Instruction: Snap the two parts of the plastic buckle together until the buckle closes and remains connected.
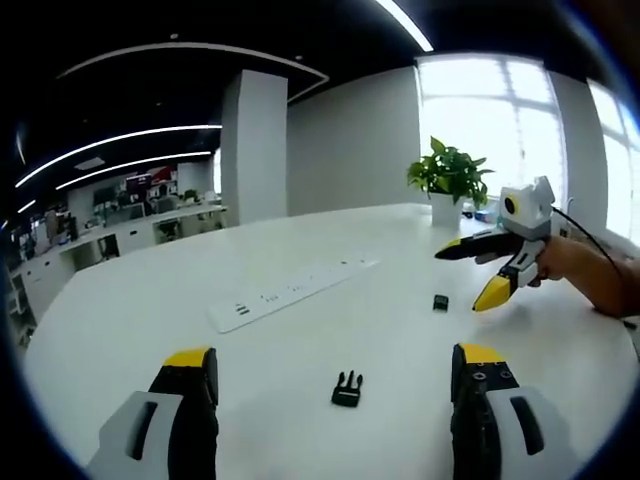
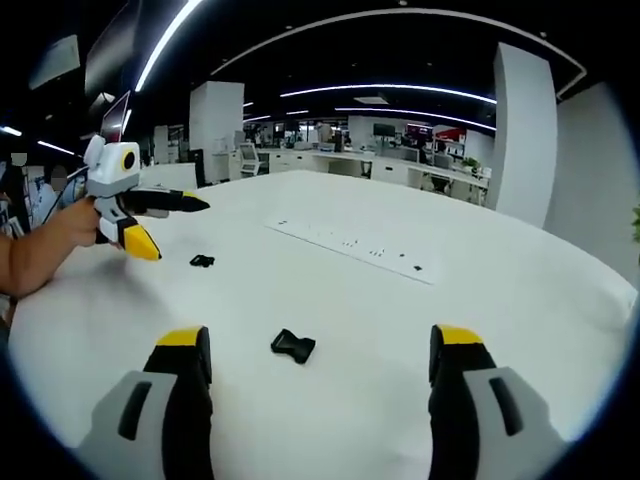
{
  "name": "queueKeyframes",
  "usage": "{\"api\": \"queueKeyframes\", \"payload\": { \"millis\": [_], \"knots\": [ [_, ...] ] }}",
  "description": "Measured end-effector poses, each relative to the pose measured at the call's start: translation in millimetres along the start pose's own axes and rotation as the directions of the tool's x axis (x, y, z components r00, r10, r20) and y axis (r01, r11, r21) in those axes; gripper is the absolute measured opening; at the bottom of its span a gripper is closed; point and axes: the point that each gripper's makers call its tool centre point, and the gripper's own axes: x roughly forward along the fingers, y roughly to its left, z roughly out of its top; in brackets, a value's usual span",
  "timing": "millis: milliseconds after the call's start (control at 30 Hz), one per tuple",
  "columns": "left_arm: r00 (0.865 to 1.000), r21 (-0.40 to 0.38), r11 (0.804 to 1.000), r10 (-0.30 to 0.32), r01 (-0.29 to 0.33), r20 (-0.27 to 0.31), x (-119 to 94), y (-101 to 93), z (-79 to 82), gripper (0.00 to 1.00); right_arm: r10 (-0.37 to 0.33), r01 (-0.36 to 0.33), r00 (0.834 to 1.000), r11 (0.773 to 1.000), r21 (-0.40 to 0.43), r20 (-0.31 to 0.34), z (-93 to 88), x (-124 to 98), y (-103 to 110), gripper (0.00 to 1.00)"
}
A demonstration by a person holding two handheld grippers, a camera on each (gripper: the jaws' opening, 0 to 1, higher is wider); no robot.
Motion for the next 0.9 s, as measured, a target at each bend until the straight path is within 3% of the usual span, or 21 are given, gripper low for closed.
{"api": "queueKeyframes", "payload": {
  "millis": [200,267,400,700,900],
  "knots": [
    [1.000,0.006,1.000,-0.009,0.009,-0.003,11.1,5.4,2.8,0.94,0.001,-0.001,1.000,1.000,0.002,-0.005,5.1,9.7,1.5,0.89],
    [1.000,0.005,1.000,-0.014,0.014,-0.008,14.4,7.9,1.4,0.94,-0.009,0.010,0.999,0.999,0.038,-0.045,0.0,14.6,-2.9,0.90],
    [0.999,0.019,1.000,-0.018,0.019,-0.027,19.8,11.6,0.8,0.94,-0.002,0.006,0.999,0.994,0.111,-0.038,8.3,24.9,-7.8,0.88],
    [0.999,0.002,1.000,-0.018,0.018,-0.028,20.6,17.4,-4.9,0.93,-0.035,0.038,0.999,0.997,0.070,-0.040,10.9,28.7,-8.3,0.85],
    [0.999,0.006,0.999,-0.033,0.033,-0.036,20.9,11.7,-7.3,0.93,-0.011,0.011,0.999,1.000,0.001,-0.050,10.0,26.9,-1.1,0.79]
  ]
}}
